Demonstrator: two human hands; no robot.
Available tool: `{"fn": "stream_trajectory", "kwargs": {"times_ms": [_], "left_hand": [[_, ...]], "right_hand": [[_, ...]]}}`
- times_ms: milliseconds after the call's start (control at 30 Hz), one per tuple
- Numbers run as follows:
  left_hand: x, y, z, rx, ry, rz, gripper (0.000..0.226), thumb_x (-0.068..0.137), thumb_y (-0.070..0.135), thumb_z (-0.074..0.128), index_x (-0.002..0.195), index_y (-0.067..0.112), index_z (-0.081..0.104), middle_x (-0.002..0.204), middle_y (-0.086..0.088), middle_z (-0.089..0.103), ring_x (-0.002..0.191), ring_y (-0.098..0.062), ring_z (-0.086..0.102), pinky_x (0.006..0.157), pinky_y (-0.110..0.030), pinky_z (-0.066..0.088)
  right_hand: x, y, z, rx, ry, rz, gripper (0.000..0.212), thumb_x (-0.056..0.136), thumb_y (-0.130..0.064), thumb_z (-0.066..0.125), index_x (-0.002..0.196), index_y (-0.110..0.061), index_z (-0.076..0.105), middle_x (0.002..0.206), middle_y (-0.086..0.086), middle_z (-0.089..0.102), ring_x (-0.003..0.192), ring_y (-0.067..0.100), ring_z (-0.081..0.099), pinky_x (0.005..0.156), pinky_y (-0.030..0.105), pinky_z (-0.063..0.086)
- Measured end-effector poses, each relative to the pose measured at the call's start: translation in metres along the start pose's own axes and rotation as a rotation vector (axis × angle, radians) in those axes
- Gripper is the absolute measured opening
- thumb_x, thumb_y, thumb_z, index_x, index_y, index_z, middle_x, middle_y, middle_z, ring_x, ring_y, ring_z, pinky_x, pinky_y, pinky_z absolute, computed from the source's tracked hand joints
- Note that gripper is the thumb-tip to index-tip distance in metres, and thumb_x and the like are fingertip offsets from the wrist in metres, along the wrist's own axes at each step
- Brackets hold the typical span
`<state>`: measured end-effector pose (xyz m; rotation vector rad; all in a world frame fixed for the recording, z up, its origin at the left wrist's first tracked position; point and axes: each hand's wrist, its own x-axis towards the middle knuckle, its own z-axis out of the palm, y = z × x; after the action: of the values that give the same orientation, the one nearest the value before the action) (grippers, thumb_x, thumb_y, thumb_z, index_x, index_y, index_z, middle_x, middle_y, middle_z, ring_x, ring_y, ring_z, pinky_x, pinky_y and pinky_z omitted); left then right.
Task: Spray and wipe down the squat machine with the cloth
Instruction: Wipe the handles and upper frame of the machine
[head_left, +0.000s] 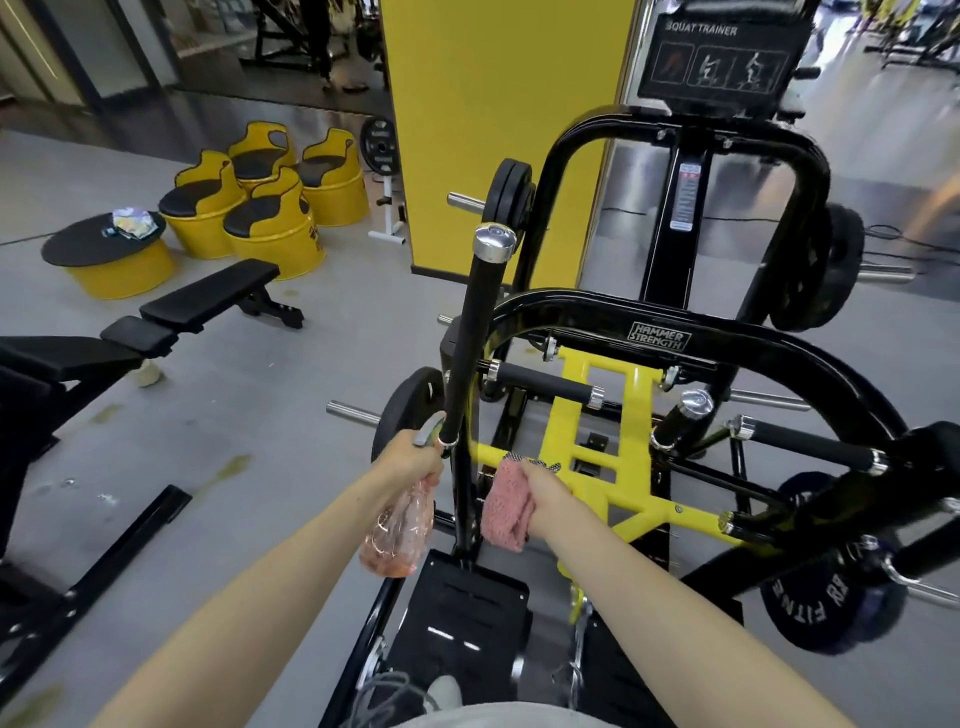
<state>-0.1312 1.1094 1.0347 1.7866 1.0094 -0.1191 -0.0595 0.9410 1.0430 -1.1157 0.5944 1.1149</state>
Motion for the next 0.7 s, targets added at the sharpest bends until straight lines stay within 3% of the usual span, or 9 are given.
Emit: {"fn": "stream_trajectory", "kwargs": {"times_ms": [67, 167, 267, 333, 433, 533, 700], "left_hand": [[-0.002, 0.001, 0.002, 0.013, 0.002, -0.029, 0.019, 0.043, 0.0, 0.052, 0.055, 0.014, 0.055, 0.054, -0.005, 0.053, 0.059, -0.026, 0.054, 0.059, -0.037, 0.053], [0.001, 0.0, 0.005, 0.041, -0.017, -0.062, 0.016, 0.048, -0.002, 0.052, 0.053, 0.013, 0.053, 0.054, -0.004, 0.054, 0.058, -0.024, 0.054, 0.056, -0.028, 0.045], [0.01, -0.01, 0.006, 0.055, -0.019, -0.097, 0.013, 0.053, -0.003, 0.054, 0.051, 0.01, 0.054, 0.059, -0.007, 0.056, 0.06, -0.025, 0.055, 0.057, -0.028, 0.045], [0.014, -0.015, 0.007, 0.068, -0.029, -0.097, 0.011, 0.056, -0.001, 0.053, 0.054, 0.009, 0.054, 0.059, -0.008, 0.056, 0.06, -0.025, 0.054, 0.056, -0.03, 0.046], [0.023, -0.022, 0.005, 0.025, -0.044, -0.094, 0.013, 0.058, -0.004, 0.05, 0.06, 0.009, 0.053, 0.058, -0.008, 0.053, 0.057, -0.024, 0.051, 0.052, -0.028, 0.042], [0.03, -0.028, 0.0, -0.075, -0.059, -0.131, 0.019, 0.063, -0.009, 0.05, 0.066, 0.01, 0.051, 0.062, -0.008, 0.048, 0.059, -0.023, 0.047, 0.053, -0.027, 0.037], [0.043, -0.012, -0.028, -0.262, -0.055, -0.053, 0.026, 0.061, -0.01, 0.053, 0.08, 0.008, 0.057, 0.07, -0.01, 0.051, 0.065, -0.024, 0.051, 0.062, -0.031, 0.044]], "right_hand": [[0.005, 0.001, 0.0, 0.009, 0.043, 0.0, 0.037, 0.103, -0.028, 0.039, 0.086, 0.001, 0.055, 0.131, 0.018, 0.054, 0.113, 0.034, 0.055, 0.104, 0.04, 0.039], [0.006, 0.003, 0.003, 0.015, 0.091, -0.004, 0.04, 0.101, -0.029, 0.044, 0.123, 0.002, 0.056, 0.129, 0.016, 0.057, 0.121, 0.031, 0.052, 0.106, 0.041, 0.038], [0.006, 0.004, 0.007, 0.031, 0.087, 0.002, 0.046, 0.103, -0.028, 0.038, 0.137, 0.001, 0.045, 0.139, 0.016, 0.049, 0.13, 0.03, 0.045, 0.112, 0.04, 0.032], [0.007, 0.004, 0.008, 0.026, 0.113, -0.005, 0.045, 0.103, -0.028, 0.038, 0.135, 0.003, 0.047, 0.142, 0.018, 0.046, 0.132, 0.032, 0.043, 0.112, 0.042, 0.032], [0.014, 0.007, 0.011, 0.035, 0.162, -0.021, 0.034, 0.102, -0.026, 0.043, 0.107, 0.004, 0.059, 0.136, 0.019, 0.051, 0.126, 0.033, 0.048, 0.103, 0.041, 0.038], [0.021, 0.009, 0.015, 0.059, 0.171, -0.023, 0.038, 0.102, -0.024, 0.041, 0.12, 0.006, 0.056, 0.138, 0.02, 0.049, 0.128, 0.034, 0.046, 0.103, 0.041, 0.038], [0.026, 0.003, 0.029, 0.076, 0.174, -0.032, 0.033, 0.102, -0.021, 0.041, 0.116, 0.004, 0.057, 0.123, 0.019, 0.058, 0.128, 0.033, 0.046, 0.103, 0.041, 0.038]]}}
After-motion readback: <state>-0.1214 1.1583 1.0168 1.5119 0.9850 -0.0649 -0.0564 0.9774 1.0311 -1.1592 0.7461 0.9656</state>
